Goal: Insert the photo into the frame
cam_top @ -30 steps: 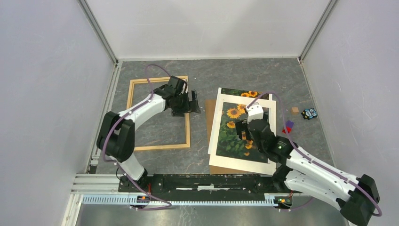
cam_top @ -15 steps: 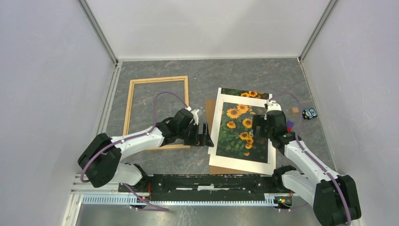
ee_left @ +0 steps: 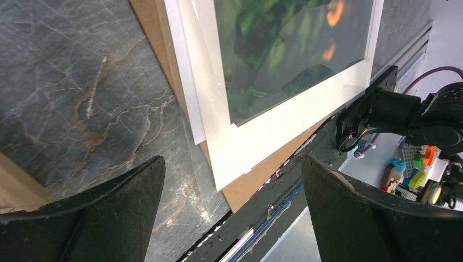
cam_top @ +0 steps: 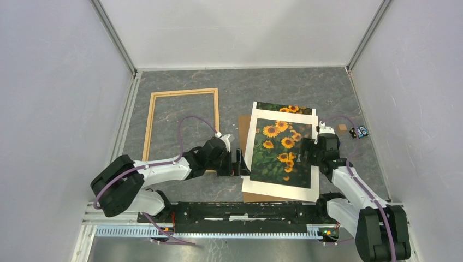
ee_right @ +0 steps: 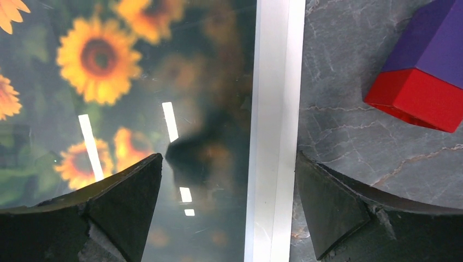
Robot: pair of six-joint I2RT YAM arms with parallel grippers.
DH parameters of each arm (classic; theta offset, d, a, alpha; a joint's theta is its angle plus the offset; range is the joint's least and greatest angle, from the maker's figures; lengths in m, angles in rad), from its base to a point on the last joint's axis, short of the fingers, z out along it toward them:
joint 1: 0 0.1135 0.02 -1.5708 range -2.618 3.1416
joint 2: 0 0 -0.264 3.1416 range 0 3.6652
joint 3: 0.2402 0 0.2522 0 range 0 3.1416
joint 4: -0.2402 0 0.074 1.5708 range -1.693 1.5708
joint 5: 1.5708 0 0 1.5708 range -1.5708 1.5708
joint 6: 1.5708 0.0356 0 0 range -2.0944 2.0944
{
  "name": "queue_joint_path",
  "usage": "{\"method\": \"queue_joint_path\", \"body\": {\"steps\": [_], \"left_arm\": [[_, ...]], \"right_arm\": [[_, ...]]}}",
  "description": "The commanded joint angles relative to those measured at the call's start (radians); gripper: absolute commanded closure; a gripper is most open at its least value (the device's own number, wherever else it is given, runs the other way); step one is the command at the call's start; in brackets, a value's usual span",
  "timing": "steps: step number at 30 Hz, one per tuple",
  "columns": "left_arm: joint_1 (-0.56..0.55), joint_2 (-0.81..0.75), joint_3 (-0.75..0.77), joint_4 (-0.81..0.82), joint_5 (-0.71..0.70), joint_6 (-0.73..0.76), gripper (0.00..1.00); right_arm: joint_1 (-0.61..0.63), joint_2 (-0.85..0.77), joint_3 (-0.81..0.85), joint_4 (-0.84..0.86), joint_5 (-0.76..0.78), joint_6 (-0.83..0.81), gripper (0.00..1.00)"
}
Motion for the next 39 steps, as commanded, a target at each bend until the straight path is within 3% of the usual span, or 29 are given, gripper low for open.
{"method": "queue_joint_path", "body": {"steps": [1,10,22,30,39], "left_arm": [[-0.023,0.017,-0.008,0.093,-0.027,-0.08,0.0],[-0.053,0.058,-0.007,0.067,-0.043,-0.137,0.0],[-0.056,0.044,-0.018,0.047,-0.078,-0.156,0.0],[-0.056,0.057,-0.041,0.097,-0.067,-0.199,0.0],[-0.057,0.058,-0.055,0.16,-0.043,-0.233,0.02]], "right_arm": [[-0.005,0.002,-0.038,0.057,-0.064,0.019,0.04],[-0.004,-0.037,-0.072,0.068,-0.088,0.02,0.04],[0.017,-0.14,-0.003,-0.061,0.018,0.033,0.02],[0.025,-0.1,-0.038,0.017,-0.159,0.025,0.02],[0.024,-0.078,-0.106,0.079,-0.144,0.058,0.02]]}}
